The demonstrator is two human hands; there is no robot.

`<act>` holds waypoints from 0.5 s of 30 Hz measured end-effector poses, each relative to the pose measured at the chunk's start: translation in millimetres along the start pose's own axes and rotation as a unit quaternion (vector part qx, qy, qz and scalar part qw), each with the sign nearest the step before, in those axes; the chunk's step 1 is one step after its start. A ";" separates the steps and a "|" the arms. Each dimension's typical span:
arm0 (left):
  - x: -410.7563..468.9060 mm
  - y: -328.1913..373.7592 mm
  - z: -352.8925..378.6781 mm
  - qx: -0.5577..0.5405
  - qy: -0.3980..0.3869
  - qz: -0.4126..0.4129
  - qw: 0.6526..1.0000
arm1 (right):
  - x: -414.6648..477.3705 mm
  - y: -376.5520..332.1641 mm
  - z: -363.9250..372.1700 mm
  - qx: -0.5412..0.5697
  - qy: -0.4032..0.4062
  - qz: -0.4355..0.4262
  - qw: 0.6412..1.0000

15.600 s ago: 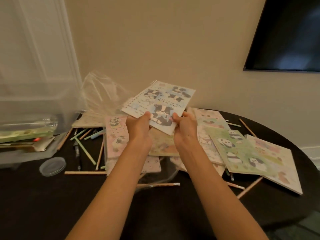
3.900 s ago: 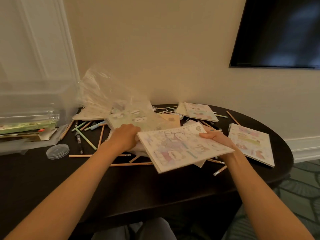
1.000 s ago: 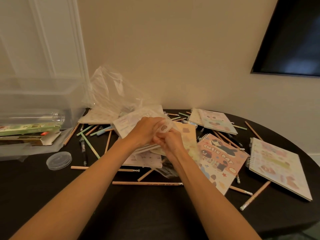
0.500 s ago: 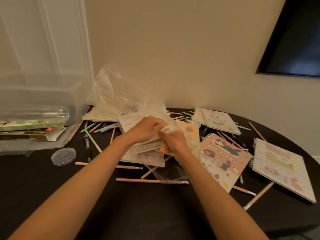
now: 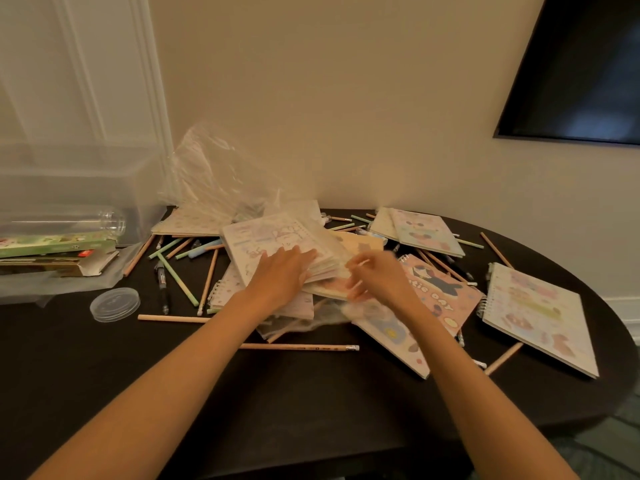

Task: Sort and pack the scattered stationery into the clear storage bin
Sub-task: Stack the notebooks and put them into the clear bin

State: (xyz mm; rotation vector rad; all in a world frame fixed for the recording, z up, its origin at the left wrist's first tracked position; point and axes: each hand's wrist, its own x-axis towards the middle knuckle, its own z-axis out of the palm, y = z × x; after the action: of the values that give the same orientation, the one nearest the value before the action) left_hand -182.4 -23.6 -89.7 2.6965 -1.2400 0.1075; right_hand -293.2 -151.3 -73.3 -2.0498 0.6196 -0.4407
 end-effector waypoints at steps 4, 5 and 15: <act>0.7 -1.5 -0.6 0.032 -0.001 0.010 0.999 | 23.6 8.7 -36.8 -0.153 0.168 -0.156 0.961; 0.0 -3.6 -0.4 0.029 -0.007 0.021 0.999 | 28.5 15.0 -42.4 -0.229 0.142 -0.190 0.944; -48.4 -38.6 -19.9 0.016 0.001 0.196 0.980 | 44.9 50.1 -42.4 -0.486 -0.079 -0.482 0.725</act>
State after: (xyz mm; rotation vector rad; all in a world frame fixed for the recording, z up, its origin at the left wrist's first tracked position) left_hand -184.6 40.9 -81.6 2.4370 -1.7671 0.1806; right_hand -292.1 -228.7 -91.4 -3.3209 -0.5803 -0.5648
